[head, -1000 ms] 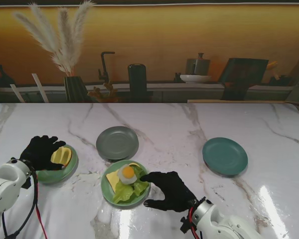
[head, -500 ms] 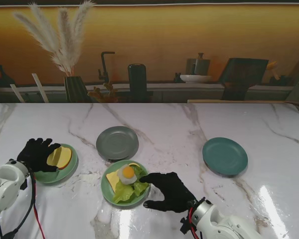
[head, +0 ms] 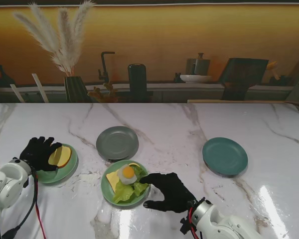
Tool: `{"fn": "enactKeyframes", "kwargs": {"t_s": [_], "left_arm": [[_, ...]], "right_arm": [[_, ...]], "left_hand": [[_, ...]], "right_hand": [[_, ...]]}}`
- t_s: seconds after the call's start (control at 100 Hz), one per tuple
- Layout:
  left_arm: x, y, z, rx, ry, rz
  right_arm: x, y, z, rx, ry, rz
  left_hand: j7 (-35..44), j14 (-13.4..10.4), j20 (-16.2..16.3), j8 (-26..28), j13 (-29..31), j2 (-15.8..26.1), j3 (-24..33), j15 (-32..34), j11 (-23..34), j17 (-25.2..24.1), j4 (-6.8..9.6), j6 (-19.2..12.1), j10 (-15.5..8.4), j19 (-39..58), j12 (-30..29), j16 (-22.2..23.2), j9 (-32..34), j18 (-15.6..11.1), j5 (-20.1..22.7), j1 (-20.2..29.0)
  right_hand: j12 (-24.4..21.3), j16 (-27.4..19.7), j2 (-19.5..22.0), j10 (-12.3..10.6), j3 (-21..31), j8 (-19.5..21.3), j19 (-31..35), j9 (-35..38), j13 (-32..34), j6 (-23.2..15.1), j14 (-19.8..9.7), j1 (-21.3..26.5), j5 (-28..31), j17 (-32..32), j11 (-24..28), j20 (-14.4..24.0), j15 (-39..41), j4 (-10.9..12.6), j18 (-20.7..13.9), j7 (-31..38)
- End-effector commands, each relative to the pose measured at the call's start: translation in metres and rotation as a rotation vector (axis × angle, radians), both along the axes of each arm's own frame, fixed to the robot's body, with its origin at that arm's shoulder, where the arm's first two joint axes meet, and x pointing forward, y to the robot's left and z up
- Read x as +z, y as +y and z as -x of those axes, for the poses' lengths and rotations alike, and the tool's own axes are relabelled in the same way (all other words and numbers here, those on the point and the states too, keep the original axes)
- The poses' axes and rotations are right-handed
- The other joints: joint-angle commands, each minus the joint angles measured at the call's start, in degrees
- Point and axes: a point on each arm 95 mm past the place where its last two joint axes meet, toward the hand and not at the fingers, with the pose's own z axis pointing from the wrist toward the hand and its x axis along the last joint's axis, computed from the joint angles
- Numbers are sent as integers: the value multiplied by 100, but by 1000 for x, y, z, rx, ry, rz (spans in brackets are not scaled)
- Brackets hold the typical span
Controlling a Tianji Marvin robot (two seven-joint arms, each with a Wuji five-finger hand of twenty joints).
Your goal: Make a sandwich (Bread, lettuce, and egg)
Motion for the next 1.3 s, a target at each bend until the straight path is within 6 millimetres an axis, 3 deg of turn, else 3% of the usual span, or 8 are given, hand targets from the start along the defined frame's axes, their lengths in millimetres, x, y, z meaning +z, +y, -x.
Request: {"fn": "enactKeyframes", "kwargs": {"t_s": [0.0,0.22,0.38,0.55,0.67,1.07,1.22,1.29], "left_arm": [[-7,4,2,7,16,-17],[-15,2,2,3,31,-34],[-21,1,4,-7,39,-47],[-27,3,6,-27,38,-74],[-31,3,8,-25,52,-82],[-48,3,14,-27,89,-99],[-51,2,15,-33,84,-98],[-54,2,15,-39,84,-96]], "right_arm": [[1,6,2,0,8,-17],[0,6,2,-2,16,-19],[0,6,2,-4,20,-20],[-1,5,2,-5,27,-22],[-1,5,2,-6,31,-23],[-1,5,2,-7,36,-22],[-2,5,3,-7,39,-23],[-2,5,3,-8,40,-23]], "left_hand": [[258,-73,103,215,-85,-286,470,162,81,-8,-193,77,-11,255,133,87,-33,46,-214,148],[300,-78,641,725,2,-466,922,744,398,-61,-161,-22,-14,1234,575,654,30,94,-267,203],[525,-104,1046,1203,45,-645,1472,1274,671,-93,95,-121,-65,1745,891,1091,87,56,-299,174],[632,-98,2030,2264,-35,-821,1808,2238,1088,-151,186,-348,-117,2440,1719,1999,84,40,-401,254],[786,-111,2306,2712,1,-883,1937,2578,1324,-130,194,-309,-168,2641,1958,2205,141,-30,-404,341],[1457,-268,3271,3537,376,-1032,2397,3832,3230,53,258,-320,-477,3885,2678,2987,221,-309,-408,752],[2136,-359,3676,3724,611,-998,2664,4387,4279,298,502,-290,-632,4292,2953,3331,153,-386,-387,889],[2675,-430,3846,3819,800,-957,2834,4615,4630,486,792,-288,-714,4454,2988,3437,302,-412,-382,1012]], "right_hand": [[-2,50,82,-87,-60,-52,-72,104,-55,-49,-113,108,99,-119,-74,65,-37,-27,120,9],[1,52,80,-95,-69,-53,-72,120,-35,-36,-116,108,105,-118,-69,66,-33,-26,118,9],[3,52,80,-95,-72,-54,-67,136,-26,-26,-116,108,112,-115,-66,68,-32,-26,111,9],[5,52,78,-101,-71,-53,-55,147,-17,-16,-122,111,128,-113,-64,73,-32,-25,113,13],[7,53,76,-106,-71,-55,-48,155,-6,-13,-117,112,132,-110,-62,74,-29,-25,112,12],[12,54,64,-104,-69,-46,-25,187,20,6,-125,116,173,-107,-57,65,-24,-25,119,32],[15,56,64,-103,-70,-41,-13,206,37,-2,-126,117,181,-104,-50,60,-19,-26,122,40],[16,56,62,-112,-69,-39,-5,209,44,0,-119,118,184,-103,-50,57,-18,-26,118,44]]}}
